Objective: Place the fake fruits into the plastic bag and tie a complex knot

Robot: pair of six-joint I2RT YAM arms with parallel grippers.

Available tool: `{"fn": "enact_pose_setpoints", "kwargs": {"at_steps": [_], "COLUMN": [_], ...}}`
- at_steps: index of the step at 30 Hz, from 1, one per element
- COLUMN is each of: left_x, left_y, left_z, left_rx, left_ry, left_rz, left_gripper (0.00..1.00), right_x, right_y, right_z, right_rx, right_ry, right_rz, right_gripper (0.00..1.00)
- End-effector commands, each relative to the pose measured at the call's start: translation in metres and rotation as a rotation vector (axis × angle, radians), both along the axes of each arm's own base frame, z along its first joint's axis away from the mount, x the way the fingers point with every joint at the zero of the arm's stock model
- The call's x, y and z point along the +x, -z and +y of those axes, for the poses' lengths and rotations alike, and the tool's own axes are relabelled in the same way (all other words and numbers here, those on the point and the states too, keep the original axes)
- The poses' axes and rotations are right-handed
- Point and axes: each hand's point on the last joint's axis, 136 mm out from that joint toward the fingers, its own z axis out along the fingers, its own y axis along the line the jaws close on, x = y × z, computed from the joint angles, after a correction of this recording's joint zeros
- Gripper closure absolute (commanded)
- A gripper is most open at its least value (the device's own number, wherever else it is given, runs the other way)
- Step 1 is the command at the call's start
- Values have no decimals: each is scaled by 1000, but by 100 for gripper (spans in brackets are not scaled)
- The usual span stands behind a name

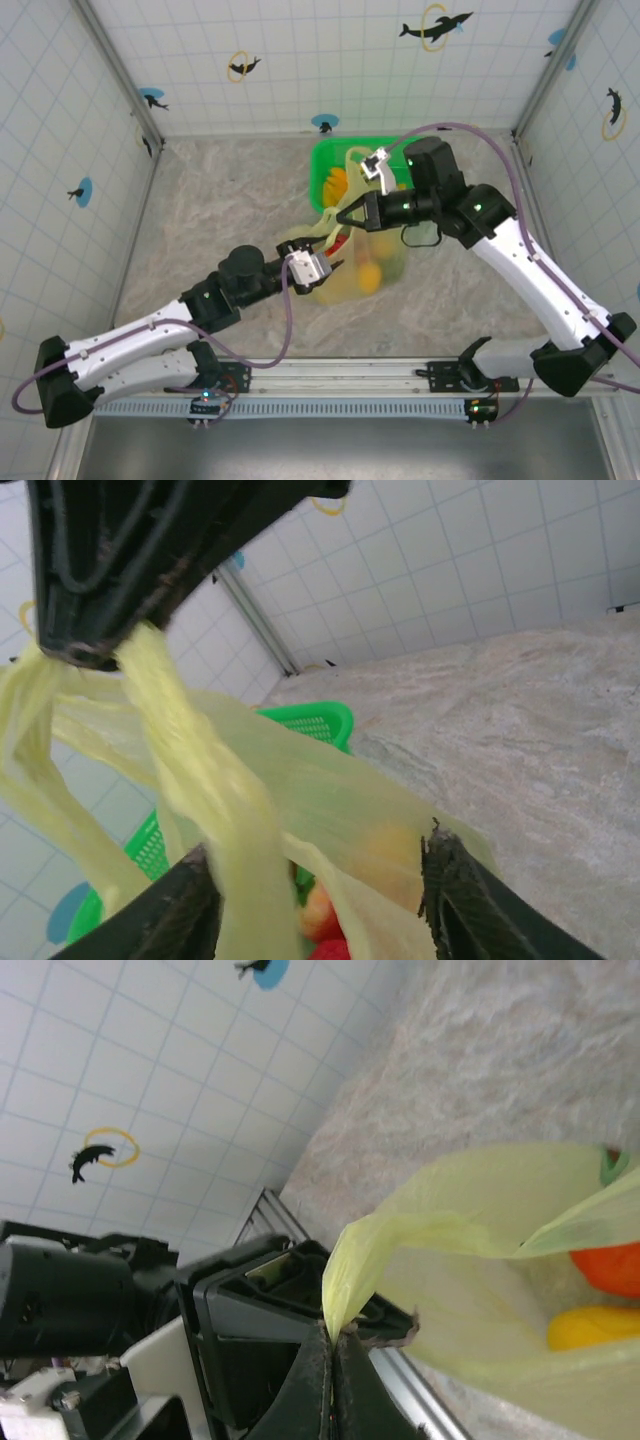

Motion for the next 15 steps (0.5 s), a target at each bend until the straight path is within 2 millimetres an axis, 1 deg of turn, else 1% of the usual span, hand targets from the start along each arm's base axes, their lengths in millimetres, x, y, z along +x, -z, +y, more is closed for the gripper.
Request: {"fn": "enact_pose_setpoints", "kwargs": {"at_steps": [1, 2, 6, 8, 10, 11, 15], "left_x": [0, 1, 11, 18, 26, 31, 47], "left_y": [-41, -47, -73, -86, -95, -97, -94], "left_z": [12, 16, 29, 34, 36, 36, 30], "left_rx": [-94, -114, -210, -278, -336, -357, -396], "left_ry": [-29, -40, -111, -140, -164, -170, -134], "left_rz": [-23, -23, -4, 18, 50, 76, 187], "left_gripper": [37, 34, 28, 22, 18, 17, 17], "right_x": [8, 11, 8, 1, -5, -7, -12], "right_y": [-36, -42, -64, -72, -77, -78, -82], "right_z": [-5, -4, 5, 10, 14, 14, 17], "right_rx": [61, 78, 119, 129, 148, 158, 187], "right_ry": [-9, -14, -72, -106, -128, -135, -160], "right_rz": [-88, -97, -162, -223, -258, -267, -296], "right_gripper": [100, 100, 100, 100, 100, 100, 100]}}
